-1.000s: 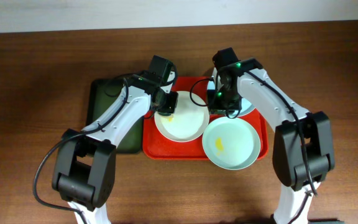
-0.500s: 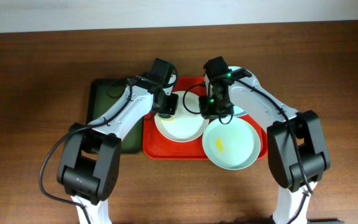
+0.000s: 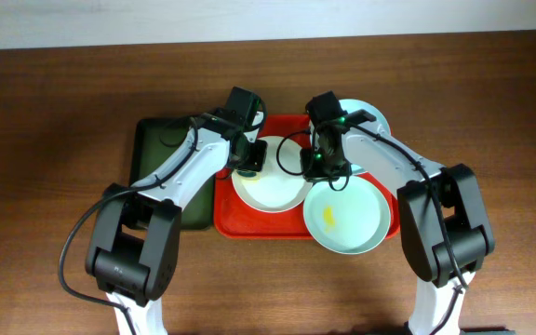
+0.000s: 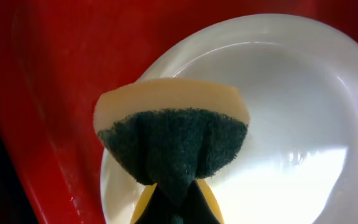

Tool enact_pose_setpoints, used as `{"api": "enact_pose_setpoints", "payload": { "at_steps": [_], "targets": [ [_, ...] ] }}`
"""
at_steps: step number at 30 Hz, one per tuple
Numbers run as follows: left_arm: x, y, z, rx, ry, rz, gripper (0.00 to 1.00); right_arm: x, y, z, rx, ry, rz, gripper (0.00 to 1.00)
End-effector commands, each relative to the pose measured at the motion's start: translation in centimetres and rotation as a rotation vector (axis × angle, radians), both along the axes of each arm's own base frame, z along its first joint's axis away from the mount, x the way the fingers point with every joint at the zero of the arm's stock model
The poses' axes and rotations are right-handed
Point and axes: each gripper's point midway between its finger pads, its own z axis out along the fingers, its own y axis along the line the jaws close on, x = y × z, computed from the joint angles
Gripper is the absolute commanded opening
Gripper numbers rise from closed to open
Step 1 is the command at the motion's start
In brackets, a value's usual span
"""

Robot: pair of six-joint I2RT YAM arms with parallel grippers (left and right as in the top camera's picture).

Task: Clean dirty plates on tray and stack at the side
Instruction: 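Grasp the white plate rim with the right gripper, then scrub the white plate with the sponge in the left gripper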

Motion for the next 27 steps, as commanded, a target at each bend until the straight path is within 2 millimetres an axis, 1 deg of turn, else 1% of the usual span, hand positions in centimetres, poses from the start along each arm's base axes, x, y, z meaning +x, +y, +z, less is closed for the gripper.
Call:
{"api": "enact_pose_setpoints", "payload": {
  "at_steps": [1,3,4,7,9,11,13,16,18,19,21,24,27],
  "targets": [
    [0.5,-0.1,0.2,-0.001,-0.012,0.011,0.0,-0.3,0.9,-0.6,0.04,0.018,0.007,0.04],
    [0.5,-0.1,0.2,-0.001,-0.012,0.012,0.0,-0.1,2.3,-0.2,0.118,0.016,0.016,0.04],
    [0.5,-0.1,0.2,-0.001,-0.012,0.011,0.0,0.0,2.6,-0.1,0.138,0.023,-0.008,0.04],
    [0.5,0.0,0.2,-0.001,-0.012,0.013,0.0,0.0,2.7,-0.1,0.148,0.052,-0.115,0.04],
    [0.4,0.1,0.1,-0.002,-0.004,0.034,0.0,0.0,2.7,-0.1,0.149,0.056,-0.127,0.04],
    [-0.3,0.5,0.0,0.004,0.035,0.083,0.0,0.0,2.7,-0.1,0.148,0.057,-0.127,0.04],
    [-0.9,0.7,0.5,0.022,0.068,0.083,0.0,0.0,2.7,-0.1,0.148,0.056,-0.127,0.04],
    [-1.0,1.7,2.5,0.083,0.084,0.096,0.0,0.0,2.6,-0.1,0.144,0.055,-0.128,0.04],
    [-1.1,1.7,3.0,0.086,0.094,0.095,0.0,0.0,2.6,-0.1,0.144,0.055,-0.127,0.04],
    [-1.2,1.8,2.9,0.088,0.097,0.095,0.0,0.0,2.6,-0.1,0.144,0.055,-0.127,0.04],
    [-1.2,1.8,2.1,0.096,0.112,0.095,0.0,0.0,2.6,-0.1,0.144,0.055,-0.127,0.04],
    [-0.8,1.6,0.1,0.105,0.131,0.095,0.0,0.0,2.6,-0.1,0.144,0.055,-0.127,0.04],
    [-0.5,1.8,-1.5,0.112,0.147,0.101,0.0,0.1,1.9,-0.3,0.103,0.044,-0.135,0.04]
  ]
}}
